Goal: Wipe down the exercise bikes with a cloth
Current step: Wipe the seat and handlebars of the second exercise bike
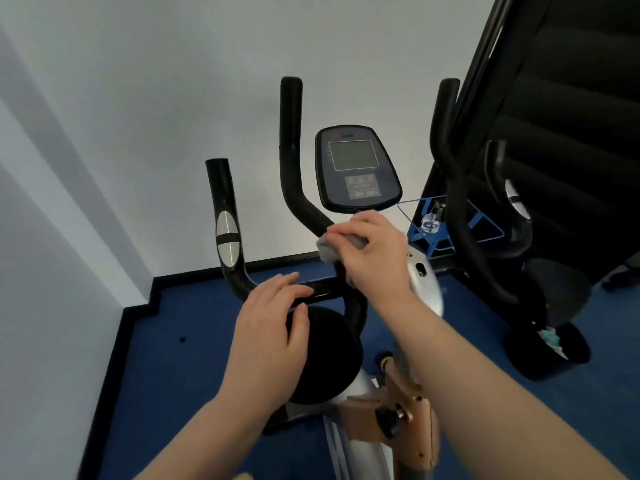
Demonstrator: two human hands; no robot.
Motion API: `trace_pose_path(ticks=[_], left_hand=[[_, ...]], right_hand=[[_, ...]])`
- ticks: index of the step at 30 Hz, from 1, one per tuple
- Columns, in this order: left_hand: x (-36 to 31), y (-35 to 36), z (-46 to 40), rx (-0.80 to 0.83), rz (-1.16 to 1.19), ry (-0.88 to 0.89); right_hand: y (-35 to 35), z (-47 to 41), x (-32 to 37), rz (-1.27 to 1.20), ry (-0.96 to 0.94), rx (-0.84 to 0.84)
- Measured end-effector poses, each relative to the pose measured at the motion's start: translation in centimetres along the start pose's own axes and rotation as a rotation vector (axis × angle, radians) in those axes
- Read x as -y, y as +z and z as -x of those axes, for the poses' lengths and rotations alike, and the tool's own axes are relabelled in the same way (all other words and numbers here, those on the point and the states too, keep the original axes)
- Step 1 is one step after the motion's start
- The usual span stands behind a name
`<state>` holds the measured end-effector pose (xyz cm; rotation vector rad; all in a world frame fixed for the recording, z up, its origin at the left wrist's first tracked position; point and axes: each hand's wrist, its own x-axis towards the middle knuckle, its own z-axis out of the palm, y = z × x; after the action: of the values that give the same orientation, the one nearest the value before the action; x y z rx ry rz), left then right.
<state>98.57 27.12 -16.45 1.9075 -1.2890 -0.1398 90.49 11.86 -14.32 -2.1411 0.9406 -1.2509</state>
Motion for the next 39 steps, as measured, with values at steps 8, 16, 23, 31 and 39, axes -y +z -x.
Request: trace_pose_path(ticks=[8, 16, 23, 31, 39], left_hand=[[0.1, -0.2, 0.0, 0.026, 0.013, 0.018], [0.2, -0.8, -0.6, 0.085, 0.062, 0.069], [1.0, -3.4, -6.2, -0.101, 0.113, 0.104], [4.7, -6.0, -13.3, -0.230, -0.057, 0.091], [6.2, -5.0, -15.8, -0.235, -0.083, 0.102]], right_hand=[[-2.1, 6.3, 0.0, -0.113, 0.133, -0.030], [-2.5, 7.7, -0.4, 0.041, 0.045, -0.002], [0.7, -0.7, 1.1, 0.148, -0.136, 0.064], [-2.1, 3.8, -1.1, -0.015, 0.074, 0.066], [1.8, -3.6, 1.2, 0.082, -0.211, 0.190]])
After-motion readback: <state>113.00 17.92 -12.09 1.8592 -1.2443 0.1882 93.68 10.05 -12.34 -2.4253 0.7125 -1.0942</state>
